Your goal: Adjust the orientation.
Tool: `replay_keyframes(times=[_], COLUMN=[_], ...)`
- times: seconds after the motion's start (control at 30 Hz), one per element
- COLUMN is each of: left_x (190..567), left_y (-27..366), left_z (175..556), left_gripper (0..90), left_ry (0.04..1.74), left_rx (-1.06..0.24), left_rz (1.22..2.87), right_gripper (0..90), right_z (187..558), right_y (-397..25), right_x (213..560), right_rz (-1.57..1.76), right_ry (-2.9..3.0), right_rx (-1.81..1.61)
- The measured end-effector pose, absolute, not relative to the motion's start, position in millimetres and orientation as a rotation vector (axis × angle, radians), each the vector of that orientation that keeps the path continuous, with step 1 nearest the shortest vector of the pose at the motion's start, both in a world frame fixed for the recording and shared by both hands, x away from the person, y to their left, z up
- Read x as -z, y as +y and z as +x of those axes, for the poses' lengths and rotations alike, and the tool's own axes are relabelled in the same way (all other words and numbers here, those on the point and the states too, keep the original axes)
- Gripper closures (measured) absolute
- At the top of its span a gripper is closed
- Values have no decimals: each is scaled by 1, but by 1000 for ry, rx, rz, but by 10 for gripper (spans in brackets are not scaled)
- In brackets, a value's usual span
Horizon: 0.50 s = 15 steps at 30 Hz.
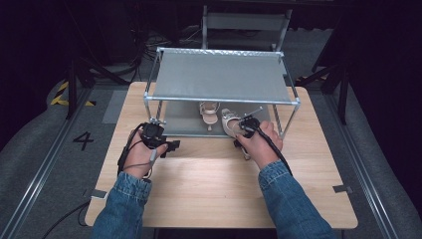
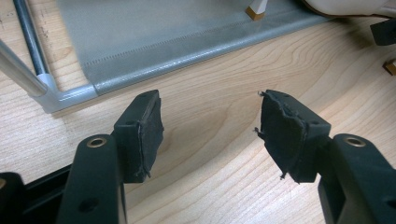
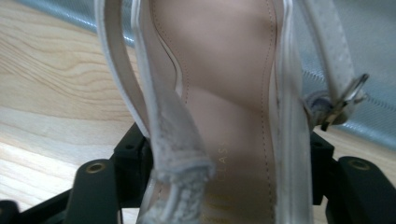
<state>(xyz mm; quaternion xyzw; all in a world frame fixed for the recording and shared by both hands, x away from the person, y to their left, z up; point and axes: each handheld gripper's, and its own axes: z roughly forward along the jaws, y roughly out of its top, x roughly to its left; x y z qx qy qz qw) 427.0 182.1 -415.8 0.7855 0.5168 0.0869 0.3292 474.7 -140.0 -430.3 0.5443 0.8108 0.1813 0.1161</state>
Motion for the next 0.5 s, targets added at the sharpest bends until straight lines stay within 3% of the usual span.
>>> replay_keyframes(times=[0.37,0.5], left_x=[416,416], left_y=[176,173], left_z=[430,432], left_gripper=[389,389], left_ry=[1344,1341], left_rx=[-221,-213], left_rz=[2065,2071], right_gripper=[282,315], right_z=[460,451], right_y=[-148,-155], right_x=[417,406], right_rz=[1527,1496], right_ry=[2363,2345], right_rx=[-574,-610])
